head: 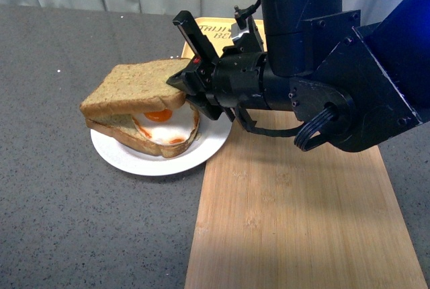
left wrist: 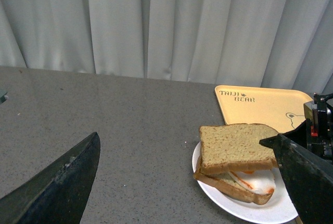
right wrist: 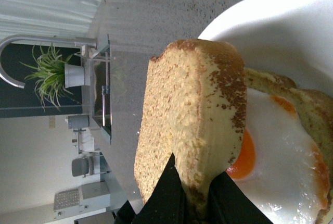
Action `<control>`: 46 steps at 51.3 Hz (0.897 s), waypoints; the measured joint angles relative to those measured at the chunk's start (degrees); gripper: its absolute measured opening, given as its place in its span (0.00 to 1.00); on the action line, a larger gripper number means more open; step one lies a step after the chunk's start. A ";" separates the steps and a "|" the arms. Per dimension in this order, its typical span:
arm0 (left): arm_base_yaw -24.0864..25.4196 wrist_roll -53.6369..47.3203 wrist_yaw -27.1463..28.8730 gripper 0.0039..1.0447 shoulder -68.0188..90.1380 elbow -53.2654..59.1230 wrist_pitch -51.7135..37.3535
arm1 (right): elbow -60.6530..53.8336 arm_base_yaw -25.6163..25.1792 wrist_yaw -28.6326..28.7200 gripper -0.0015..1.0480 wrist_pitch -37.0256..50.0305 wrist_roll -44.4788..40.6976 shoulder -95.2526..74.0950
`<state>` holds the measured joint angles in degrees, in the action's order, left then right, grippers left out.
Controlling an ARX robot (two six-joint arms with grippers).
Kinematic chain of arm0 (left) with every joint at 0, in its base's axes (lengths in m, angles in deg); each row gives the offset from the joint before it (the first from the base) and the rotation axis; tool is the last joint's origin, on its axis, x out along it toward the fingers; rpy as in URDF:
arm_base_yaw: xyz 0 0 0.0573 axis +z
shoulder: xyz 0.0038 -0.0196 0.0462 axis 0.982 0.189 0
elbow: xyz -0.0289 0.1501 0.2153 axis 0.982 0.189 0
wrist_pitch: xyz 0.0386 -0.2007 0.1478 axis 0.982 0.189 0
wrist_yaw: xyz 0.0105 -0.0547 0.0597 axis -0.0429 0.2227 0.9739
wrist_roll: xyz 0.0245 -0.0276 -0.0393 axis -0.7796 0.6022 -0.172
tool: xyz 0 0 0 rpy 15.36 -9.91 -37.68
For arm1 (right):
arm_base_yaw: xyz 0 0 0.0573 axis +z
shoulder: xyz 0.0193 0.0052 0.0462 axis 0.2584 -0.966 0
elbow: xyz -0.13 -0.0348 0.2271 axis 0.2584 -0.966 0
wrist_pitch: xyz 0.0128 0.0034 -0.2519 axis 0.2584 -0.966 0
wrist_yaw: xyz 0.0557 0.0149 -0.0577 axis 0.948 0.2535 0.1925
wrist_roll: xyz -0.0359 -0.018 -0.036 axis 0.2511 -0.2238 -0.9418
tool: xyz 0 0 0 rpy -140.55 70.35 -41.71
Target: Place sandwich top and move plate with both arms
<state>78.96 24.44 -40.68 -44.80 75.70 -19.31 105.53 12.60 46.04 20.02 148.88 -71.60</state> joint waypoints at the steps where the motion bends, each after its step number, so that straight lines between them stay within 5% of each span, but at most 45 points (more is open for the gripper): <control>1: 0.00 0.00 0.00 0.94 0.00 0.00 0.00 | 0.00 0.09 -0.48 0.03 -0.46 -0.04 0.00; 4: 0.00 0.00 0.00 0.94 0.00 0.00 0.00 | -0.02 0.17 -1.42 0.04 -1.25 -0.28 0.00; 10: 0.00 0.00 0.02 0.94 0.00 0.00 0.00 | -1.01 -0.07 -4.79 0.22 -2.12 -1.75 0.39; 26: 0.00 0.00 0.00 0.94 0.02 0.00 0.00 | -11.13 -2.14 -24.15 0.84 -8.22 -21.29 14.25; 29: 0.00 0.00 0.00 0.94 -0.04 0.00 0.00 | -14.62 -2.01 -34.64 0.76 5.09 -28.94 13.38; 30: 0.00 0.00 -0.11 0.94 -0.04 0.00 0.00 | -17.40 -1.97 -42.47 0.71 13.22 -35.71 12.94; 33: 0.00 0.00 0.02 0.94 -0.04 0.00 0.00 | -22.51 -2.64 -49.37 0.63 24.22 -44.70 13.11; 39: 0.00 0.00 0.20 0.94 -0.02 0.00 0.04 | -31.34 -5.81 -50.66 0.46 36.11 -56.24 17.99; 46: 0.00 0.00 0.11 0.94 -0.04 0.00 0.04 | -38.69 -9.16 -48.04 0.27 37.94 -60.72 26.10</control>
<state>78.96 24.44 -40.58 -44.84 75.70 -19.26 66.84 3.44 -2.01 57.96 88.16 -45.50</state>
